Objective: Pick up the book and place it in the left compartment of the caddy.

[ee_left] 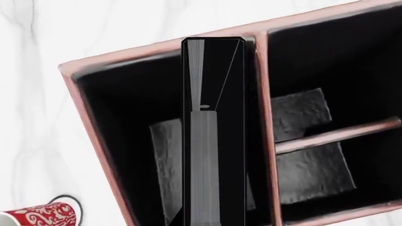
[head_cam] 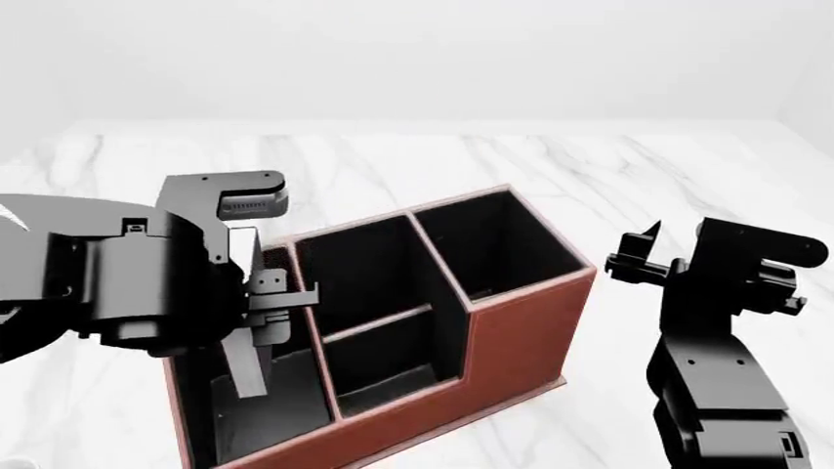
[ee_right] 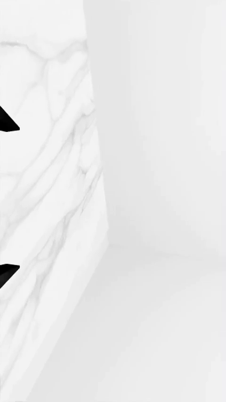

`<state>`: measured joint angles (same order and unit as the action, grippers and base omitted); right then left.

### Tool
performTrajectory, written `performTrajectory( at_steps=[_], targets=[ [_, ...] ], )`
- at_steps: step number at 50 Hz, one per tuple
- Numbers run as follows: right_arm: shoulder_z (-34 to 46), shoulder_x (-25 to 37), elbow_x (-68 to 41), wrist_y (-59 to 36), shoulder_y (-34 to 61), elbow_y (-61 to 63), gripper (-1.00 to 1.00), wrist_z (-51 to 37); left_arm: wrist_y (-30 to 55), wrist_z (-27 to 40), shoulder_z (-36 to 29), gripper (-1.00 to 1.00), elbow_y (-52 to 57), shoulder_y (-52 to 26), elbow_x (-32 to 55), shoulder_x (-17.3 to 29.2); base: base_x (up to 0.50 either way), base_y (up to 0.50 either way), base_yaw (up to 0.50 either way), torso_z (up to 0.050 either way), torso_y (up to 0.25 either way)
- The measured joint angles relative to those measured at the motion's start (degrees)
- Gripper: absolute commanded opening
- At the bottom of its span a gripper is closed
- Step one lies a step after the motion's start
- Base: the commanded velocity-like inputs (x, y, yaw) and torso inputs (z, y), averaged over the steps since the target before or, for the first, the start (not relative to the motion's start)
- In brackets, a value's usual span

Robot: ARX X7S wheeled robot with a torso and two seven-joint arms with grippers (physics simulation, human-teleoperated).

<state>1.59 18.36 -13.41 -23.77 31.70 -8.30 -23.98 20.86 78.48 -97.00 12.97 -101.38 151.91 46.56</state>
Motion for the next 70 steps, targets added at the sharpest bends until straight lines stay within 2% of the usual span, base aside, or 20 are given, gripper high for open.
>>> performTrajectory(
  at_steps=[39, 65, 66, 70],
  targets=[
    [-0.2, 0.5, -0.9, -0.3, -0.5, 0.9, 1.00, -0.4, -3.9, -8.3, -4.4, -1.00, -3.8, 10.7, -10.2, -1.5, 0.00, 0.00, 0.00, 0.000, 0.001],
    [-0.3, 0.8, -1.4, -0.3, -0.8, 1.1, 1.00, -0.7, -5.4, -11.2, -5.5, -1.00, -5.6, 14.2, -13.8, -2.1, 0.00, 0.00, 0.00, 0.000, 0.002],
    [-0.3, 0.8, -1.4, -0.3, -0.8, 1.2, 1.00, -0.7, -5.4, -11.3, -5.5, 1.00, -5.6, 14.2, -13.8, -2.1, 0.00, 0.00, 0.00, 0.000, 0.000],
    [-0.2, 0.8, -1.4, -0.3, -0.8, 1.2, 1.00, -0.7, -5.4, -11.6, -5.4, 1.00, -5.8, 14.0, -14.1, -2.2, 0.00, 0.00, 0.00, 0.000, 0.000]
  ],
)
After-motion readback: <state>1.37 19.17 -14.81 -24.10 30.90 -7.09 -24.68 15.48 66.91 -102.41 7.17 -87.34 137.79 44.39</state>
